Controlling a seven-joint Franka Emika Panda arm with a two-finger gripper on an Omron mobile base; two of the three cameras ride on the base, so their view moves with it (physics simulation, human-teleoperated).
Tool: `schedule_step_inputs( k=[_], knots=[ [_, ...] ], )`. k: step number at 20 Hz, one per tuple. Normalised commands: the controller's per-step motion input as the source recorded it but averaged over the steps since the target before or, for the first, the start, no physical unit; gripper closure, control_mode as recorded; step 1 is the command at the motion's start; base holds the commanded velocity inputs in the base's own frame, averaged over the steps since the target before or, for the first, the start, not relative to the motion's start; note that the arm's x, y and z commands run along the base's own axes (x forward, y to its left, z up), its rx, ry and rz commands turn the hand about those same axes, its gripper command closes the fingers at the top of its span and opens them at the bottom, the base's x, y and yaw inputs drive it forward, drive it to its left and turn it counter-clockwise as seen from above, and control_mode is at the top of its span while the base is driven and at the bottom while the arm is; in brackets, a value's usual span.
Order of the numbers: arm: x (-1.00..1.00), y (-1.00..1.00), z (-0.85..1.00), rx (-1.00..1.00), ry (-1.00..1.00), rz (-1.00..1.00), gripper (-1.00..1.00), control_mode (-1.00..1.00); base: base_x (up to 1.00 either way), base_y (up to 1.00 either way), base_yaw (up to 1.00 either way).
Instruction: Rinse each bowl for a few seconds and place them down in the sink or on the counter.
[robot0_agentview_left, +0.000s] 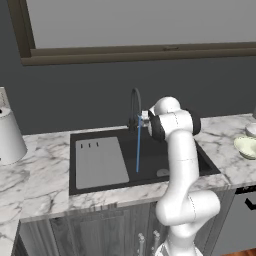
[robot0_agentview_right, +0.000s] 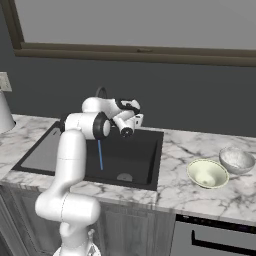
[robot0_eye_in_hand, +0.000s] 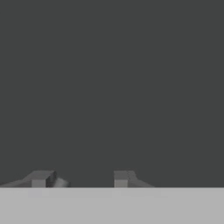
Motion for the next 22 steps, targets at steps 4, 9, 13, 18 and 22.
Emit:
schedule_step_inputs(
  k=[4,9,13,18,22],
  knots=[
    [-0.26,-0.28,-0.62,0.00,0.00,0.00,-1.00,-1.00,0.00,0.00,0.00],
    [-0.19,-0.32,-0.43,0.00,0.00,0.00,-1.00,-1.00,0.00,0.00,0.00],
    [-0.01,-0.28,0.39,0.01,0.00,0.00,-1.00,-1.00,0.00,0.00,0.00],
    [-0.05,-0.18,0.55,0.00,0.00,0.00,-1.00,-1.00,0.00,0.00,0.00],
    [-0.13,-0.17,0.51,0.00,0.01,0.00,-1.00,-1.00,0.00,0.00,0.00]
  ],
)
